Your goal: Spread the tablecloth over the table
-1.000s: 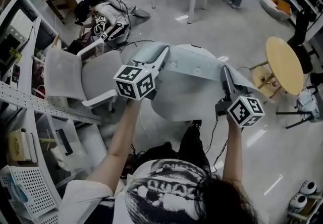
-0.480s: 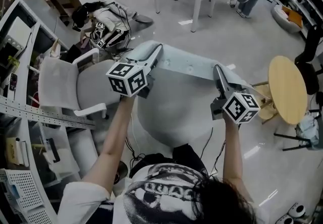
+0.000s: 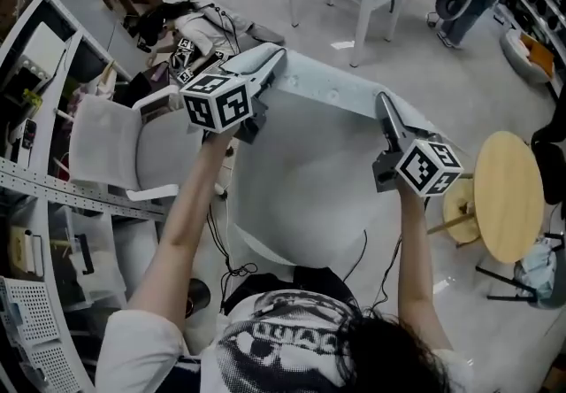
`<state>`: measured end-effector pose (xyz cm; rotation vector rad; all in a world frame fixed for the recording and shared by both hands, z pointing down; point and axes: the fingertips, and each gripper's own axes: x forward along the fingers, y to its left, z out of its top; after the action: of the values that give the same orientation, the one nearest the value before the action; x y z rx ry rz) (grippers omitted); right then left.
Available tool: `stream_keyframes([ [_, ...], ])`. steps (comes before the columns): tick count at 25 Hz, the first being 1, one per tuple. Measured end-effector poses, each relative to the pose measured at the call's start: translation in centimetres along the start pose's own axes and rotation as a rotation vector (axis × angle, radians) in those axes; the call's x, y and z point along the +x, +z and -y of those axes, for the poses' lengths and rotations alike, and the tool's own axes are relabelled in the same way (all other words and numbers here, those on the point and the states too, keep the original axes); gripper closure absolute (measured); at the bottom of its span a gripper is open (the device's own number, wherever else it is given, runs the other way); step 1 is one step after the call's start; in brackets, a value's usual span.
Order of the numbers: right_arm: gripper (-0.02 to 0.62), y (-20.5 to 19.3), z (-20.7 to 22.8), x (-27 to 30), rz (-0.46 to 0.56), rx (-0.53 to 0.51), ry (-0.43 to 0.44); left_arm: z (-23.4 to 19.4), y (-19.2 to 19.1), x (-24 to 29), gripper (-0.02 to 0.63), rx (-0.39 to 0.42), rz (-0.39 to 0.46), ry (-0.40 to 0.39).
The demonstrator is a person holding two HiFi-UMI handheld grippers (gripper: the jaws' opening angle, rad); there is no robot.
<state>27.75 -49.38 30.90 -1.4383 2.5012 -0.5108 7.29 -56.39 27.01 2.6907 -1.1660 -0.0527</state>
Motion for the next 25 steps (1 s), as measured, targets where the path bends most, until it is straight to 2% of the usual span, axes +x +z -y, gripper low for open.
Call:
stream_keyframes([
  [9, 0.528, 8.1, 2.8, 5.6, 0.072, -0.133, 0.046, -2.4, 6.6, 6.4, 0.500, -0.005, 0.095, -0.021],
  [17, 0.529, 15.9, 2.8, 8.2, 0.155, -0.289, 0.061, -2.6, 13.0, 10.0, 0.499, 0.033, 0.180, -0.033],
  [21, 0.531, 17.3, 2.4, 8.4, 0.179, -0.335, 0.065, -2.7, 13.8, 10.3, 0.499, 0.014, 0.212, -0.045],
  [25, 0.531, 15.7, 2.6, 8.1, 0.161, -0.323, 0.046, -3.2, 11.9, 10.3, 0.497, -0.014, 0.185, -0.052],
])
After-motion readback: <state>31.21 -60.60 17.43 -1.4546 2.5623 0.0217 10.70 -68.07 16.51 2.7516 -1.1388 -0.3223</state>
